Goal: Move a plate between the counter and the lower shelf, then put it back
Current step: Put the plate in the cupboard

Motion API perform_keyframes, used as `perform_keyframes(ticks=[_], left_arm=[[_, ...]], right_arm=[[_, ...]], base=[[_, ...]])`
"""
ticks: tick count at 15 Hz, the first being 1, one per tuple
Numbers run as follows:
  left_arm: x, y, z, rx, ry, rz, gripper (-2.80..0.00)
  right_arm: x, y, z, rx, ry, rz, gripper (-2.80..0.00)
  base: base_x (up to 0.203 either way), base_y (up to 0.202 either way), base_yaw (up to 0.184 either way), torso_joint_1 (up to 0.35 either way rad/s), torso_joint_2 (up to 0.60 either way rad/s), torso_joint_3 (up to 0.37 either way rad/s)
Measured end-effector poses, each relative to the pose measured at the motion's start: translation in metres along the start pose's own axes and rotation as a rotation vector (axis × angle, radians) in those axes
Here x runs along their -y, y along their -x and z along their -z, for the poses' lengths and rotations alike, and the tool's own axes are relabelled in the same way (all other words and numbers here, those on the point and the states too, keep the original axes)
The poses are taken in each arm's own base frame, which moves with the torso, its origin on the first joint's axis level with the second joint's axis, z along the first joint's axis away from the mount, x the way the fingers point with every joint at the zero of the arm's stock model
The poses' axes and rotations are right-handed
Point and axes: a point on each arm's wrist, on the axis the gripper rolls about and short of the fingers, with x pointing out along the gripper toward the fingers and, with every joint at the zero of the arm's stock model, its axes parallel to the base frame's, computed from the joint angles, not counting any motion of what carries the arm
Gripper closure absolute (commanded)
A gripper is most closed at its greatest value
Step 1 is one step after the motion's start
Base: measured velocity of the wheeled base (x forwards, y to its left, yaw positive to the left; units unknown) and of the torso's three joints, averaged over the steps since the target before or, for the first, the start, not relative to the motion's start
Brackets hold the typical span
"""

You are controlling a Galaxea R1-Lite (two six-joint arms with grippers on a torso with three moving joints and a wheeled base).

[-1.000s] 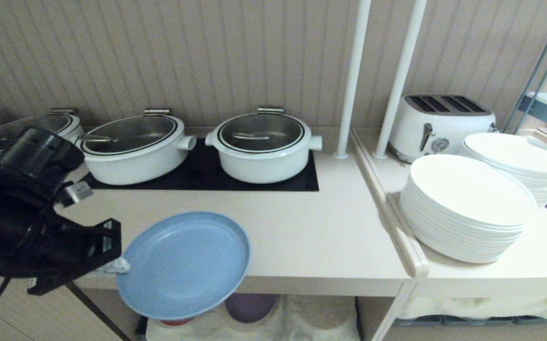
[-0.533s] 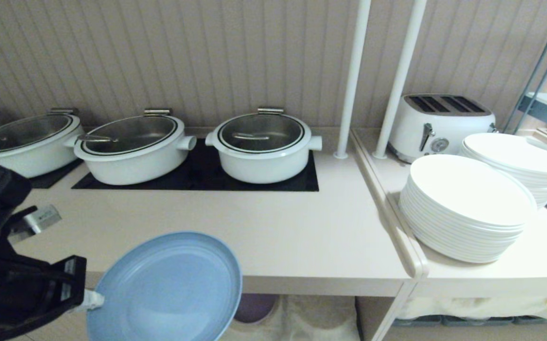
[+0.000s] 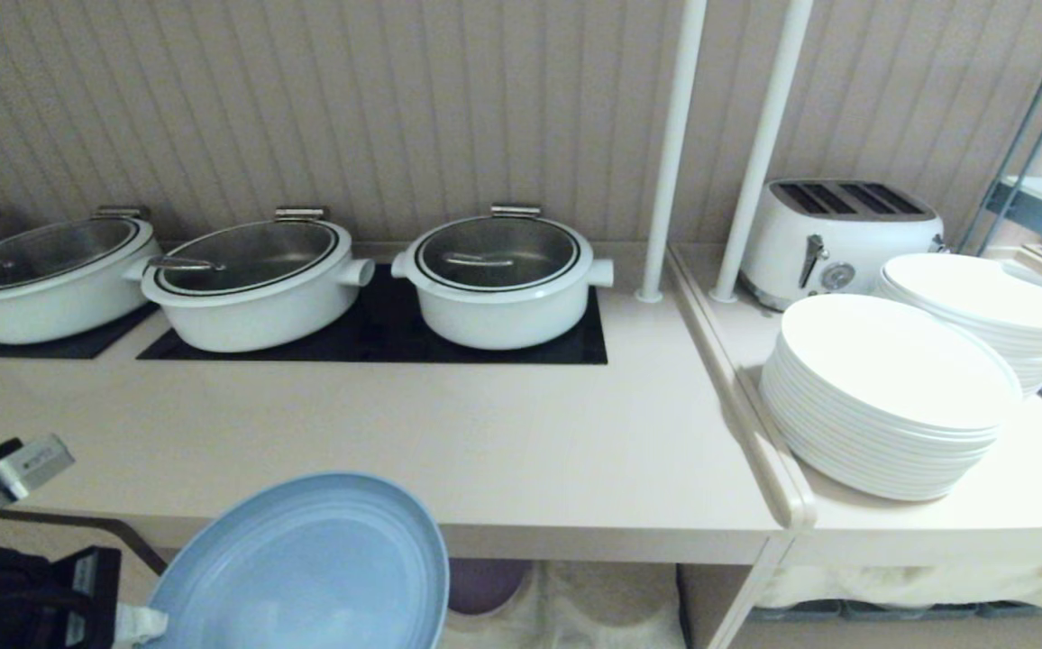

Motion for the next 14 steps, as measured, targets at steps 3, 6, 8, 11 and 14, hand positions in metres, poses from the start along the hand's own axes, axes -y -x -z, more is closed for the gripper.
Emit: perform_keyframes(ticks=[3,6,8,11,14], left_arm=[[-0.004,0.001,0.007,0.004,0.0,0.003,0.0],[-0.01,-0.001,0.015,-0.008,-0.012,-0.005,0.0],[-0.012,-0.002,0.019,-0.016,-0.011,-0.006,0.0],[-0.016,-0.005,0.027,-0.031,-0.011,-0.006,0.0],[-0.019,-0.007,0.03,-0.033,-0.01,-0.004,0.0]], right_arm=[[0.0,0.0,0.0,0.0,0.0,0.0,0.0],[0.0,0.0,0.0,0.0,0.0,0.0,0.0],[0.0,0.0,0.0,0.0,0.0,0.0,0.0],[0.0,0.0,0.0,0.0,0.0,0.0,0.0],[0.0,0.0,0.0,0.0,0.0,0.0,0.0]], base=[[0.0,0.0,0.0,0.0,0.0,0.0],[0.0,0.0,0.0,0.0,0.0,0.0],[0.0,0.0,0.0,0.0,0.0,0.0],[0.0,0.0,0.0,0.0,0.0,0.0],[0.0,0.0,0.0,0.0,0.0,0.0]])
